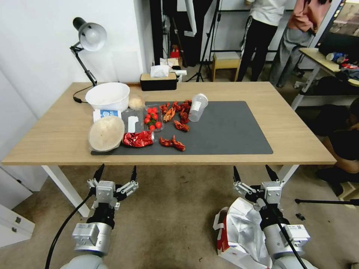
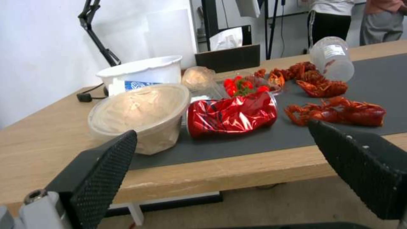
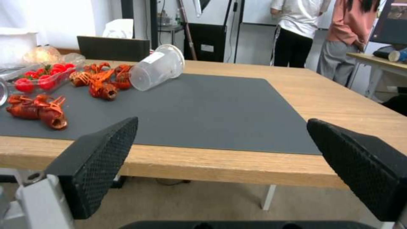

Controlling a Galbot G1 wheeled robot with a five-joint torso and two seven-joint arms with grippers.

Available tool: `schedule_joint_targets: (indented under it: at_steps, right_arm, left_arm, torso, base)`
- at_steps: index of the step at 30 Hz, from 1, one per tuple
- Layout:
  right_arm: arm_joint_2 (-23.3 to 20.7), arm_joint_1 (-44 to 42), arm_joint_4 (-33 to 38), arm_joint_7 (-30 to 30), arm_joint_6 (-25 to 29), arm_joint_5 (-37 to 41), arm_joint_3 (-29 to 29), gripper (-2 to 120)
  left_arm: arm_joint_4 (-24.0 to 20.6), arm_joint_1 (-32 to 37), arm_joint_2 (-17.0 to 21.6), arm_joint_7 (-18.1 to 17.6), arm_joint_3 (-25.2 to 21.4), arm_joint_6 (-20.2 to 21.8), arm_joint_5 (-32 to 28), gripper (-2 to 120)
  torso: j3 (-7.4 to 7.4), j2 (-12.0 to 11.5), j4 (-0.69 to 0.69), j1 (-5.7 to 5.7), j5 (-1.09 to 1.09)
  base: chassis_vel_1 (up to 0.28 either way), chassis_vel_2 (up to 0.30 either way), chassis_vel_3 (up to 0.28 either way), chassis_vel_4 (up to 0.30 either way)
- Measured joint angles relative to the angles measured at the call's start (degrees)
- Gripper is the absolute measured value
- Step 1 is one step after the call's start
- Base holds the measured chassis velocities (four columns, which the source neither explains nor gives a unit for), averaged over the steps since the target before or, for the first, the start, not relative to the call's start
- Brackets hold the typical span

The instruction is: Pick up the food delivery bag from the floor and place it on the table.

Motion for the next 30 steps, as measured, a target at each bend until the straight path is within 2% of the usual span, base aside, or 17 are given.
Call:
schedule_joint_targets:
  at_steps: [16,18,19,21,22,23,24,25,26,30]
  right_arm:
    - [0.0,0.0,0.0,0.0,0.0,0.0,0.0,100]
    - [-0.21,0.16,0.26,0.53,0.39,-0.18,-0.33,100]
    - [-1.01,1.87,1.92,1.75,2.32,-0.74,-1.97,100]
    - [-1.1,2.1,2.1,1.92,2.59,-0.84,-2.12,100]
    - [-1.15,2.43,2.2,2.11,2.59,-0.96,-2.49,100]
    - [-1.31,2.65,2.45,2.17,2.53,-0.8,-2.57,100]
    - [-1.31,2.65,2.45,2.17,2.53,-0.8,-2.57,100]
    - [-1.37,2.68,2.62,2.27,2.12,-0.32,-2.69,100]
    - [-1.58,2.88,2.65,2.46,1.58,0.51,-2.85,100]
    - [-1.76,3.46,2.42,2.51,1.15,0.8,-2.72,100]
  left_arm:
    - [0.0,0.0,0.0,0.0,0.0,0.0,0.0,100]
    - [0.0,0.0,0.0,-0.01,-0.01,0.0,0.0,100]
    - [0.19,-0.37,0.43,-0.28,0.27,-0.23,-0.4,100]
    - [0.28,-0.51,0.63,-0.45,0.35,-0.38,-0.57,100]
    - [1.8,-2.45,2.92,-2.47,2.03,-2.11,-2.82,100]
    - [3.27,-4.78,5.71,-4.55,3.9,-4.09,-5.17,100]
    - [3.27,-4.78,5.71,-4.55,3.9,-4.09,-5.17,100]
    - [3.89,-5.72,6.95,-5.45,4.59,-4.93,-6.14,100]
    - [3.84,-6.27,7.99,-6.27,5.55,-4.5,-7.58,100]
    - [3.47,-6.64,8.6,-6.43,6.42,-3.87,-8.58,100]
  torso:
    - [0.0,0.0,0.0,0.0,0.0]
    - [0.0,0.0,-0.03,0.0,0.01]
    - [-0.01,0.01,0.06,0.0,0.0]
    - [-0.01,0.01,0.06,0.0,-0.03]
    - [0.0,0.0,0.06,0.0,0.03]
    - [-0.01,0.0,-0.03,0.0,-0.03]
    - [-0.01,0.0,-0.03,0.0,-0.03]
    - [0.0,0.0,-0.11,0.0,-0.04]
    - [0.01,0.0,-0.02,0.01,-0.01]
    - [0.0,0.0,0.01,0.0,0.0]
  base:
    - [0.0,0.0,0.0,0.0]
    - [0.0,0.0,0.0,0.0]
    - [0.0,0.0,0.0,0.0]
    - [0.0,0.0,0.0,0.0]
    - [0.0,0.0,0.0,0.0]
    - [0.0,0.0,0.0,0.0]
    - [0.0,0.0,0.0,0.0]
    - [0.0,0.0,0.0,0.0]
    - [0.0,0.0,0.0,0.0]
    - [0.0,0.0,0.0,0.0]
